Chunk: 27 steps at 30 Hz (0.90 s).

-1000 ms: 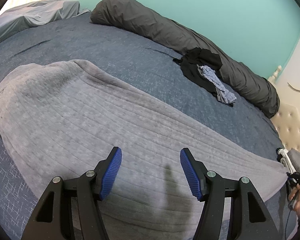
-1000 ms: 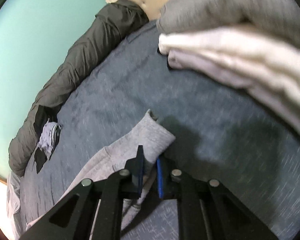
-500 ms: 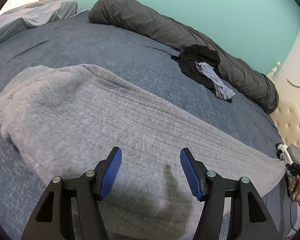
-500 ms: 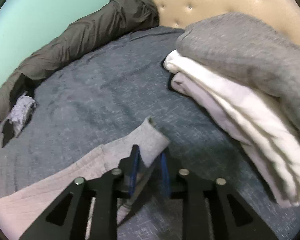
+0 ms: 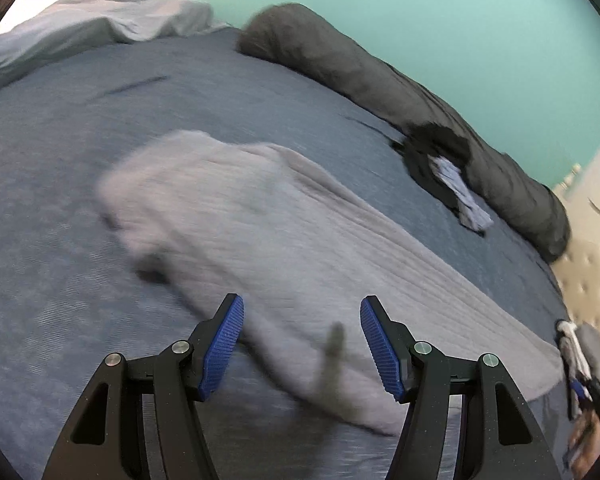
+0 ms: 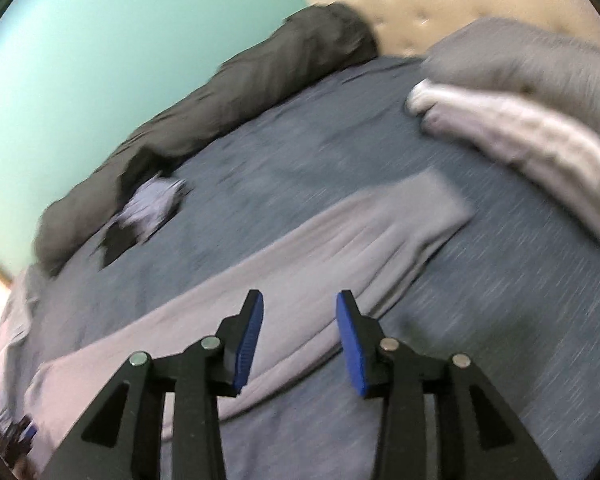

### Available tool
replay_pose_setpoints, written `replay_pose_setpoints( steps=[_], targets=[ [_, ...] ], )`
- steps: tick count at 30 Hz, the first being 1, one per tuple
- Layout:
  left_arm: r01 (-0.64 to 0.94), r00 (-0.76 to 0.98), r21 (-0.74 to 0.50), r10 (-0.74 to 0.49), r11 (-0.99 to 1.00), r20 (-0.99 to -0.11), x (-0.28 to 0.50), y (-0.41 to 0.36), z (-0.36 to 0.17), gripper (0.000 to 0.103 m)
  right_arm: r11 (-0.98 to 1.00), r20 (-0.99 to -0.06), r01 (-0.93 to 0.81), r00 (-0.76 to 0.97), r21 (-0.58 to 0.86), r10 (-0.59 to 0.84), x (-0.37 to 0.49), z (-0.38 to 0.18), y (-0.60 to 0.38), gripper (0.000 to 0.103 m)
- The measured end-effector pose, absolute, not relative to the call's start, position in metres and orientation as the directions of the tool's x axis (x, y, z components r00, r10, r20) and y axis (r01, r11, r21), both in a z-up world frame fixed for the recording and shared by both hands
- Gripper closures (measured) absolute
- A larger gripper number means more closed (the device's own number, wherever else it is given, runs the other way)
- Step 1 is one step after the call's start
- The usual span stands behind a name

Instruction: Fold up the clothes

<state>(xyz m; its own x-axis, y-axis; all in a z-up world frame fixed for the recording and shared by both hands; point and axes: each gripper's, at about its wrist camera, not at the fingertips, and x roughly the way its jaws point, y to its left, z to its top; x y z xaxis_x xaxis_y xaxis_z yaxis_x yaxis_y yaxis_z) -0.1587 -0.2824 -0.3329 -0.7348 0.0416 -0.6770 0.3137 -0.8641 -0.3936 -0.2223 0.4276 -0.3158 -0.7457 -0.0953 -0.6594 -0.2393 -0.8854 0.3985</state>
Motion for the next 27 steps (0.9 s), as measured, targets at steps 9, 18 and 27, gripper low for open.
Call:
replay_pose_setpoints(
  steps=[9,18,27],
  targets=[
    [0.387,-0.735,-0.511,0.078,-0.768,-0.674,-0.146,-0.34,-0.358,0.038,-0.863,-0.657,-0.084,-0.686,0.499,-0.313,-0.189,-0.348,0.312,0.06],
    [0.377,-0.737,-0.594,0.159,-0.71,-0.657,-0.165,-0.363,-0.371,0.038,-0.868,-0.681,-0.023,-0.63,0.497,-0.373,-0.171,-0.365,0.244,0.059],
    [0.352,-0.742,-0.63,0.203,-0.693,-0.638,-0.17,-0.368,-0.382,0.089,-0.879,-0.685,0.008,-0.623,0.477,-0.378,-0.173,-0.355,0.227,0.059]
  ],
)
